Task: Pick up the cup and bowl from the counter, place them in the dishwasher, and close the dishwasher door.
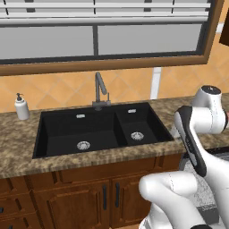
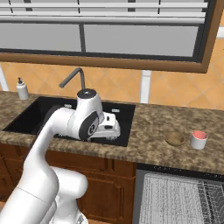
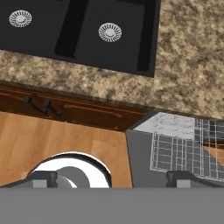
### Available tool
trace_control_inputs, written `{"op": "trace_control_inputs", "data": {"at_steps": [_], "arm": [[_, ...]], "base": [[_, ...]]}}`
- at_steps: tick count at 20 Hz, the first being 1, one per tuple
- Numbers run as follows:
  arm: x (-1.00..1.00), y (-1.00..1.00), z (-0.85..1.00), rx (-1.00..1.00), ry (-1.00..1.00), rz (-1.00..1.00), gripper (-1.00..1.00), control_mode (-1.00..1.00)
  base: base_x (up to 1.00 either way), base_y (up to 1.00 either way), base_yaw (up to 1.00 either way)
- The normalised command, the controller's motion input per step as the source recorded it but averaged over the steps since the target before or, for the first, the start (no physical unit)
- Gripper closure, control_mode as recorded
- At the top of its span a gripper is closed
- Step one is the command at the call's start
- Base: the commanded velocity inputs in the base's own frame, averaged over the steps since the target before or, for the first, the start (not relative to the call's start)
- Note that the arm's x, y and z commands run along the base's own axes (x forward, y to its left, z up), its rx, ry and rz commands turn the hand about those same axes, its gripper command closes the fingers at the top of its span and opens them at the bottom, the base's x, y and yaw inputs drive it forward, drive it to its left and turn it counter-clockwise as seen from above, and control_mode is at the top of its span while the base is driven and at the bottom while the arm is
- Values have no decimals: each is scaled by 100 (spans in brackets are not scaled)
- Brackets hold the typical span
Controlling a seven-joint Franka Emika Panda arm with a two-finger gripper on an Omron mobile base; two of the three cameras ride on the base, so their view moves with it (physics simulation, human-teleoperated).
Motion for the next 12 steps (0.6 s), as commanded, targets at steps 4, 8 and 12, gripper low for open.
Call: {"op": "trace_control_inputs", "data": {"at_steps": [4, 8, 12], "arm": [[31, -67, -23, 0, 0, 4, -100, -100], [20, -64, -5, 0, 0, 3, -100, -100], [11, -33, 0, 0, 0, 0, -100, -100]], "base": [[0, 0, 0], [0, 0, 0], [0, 0, 0]]}}
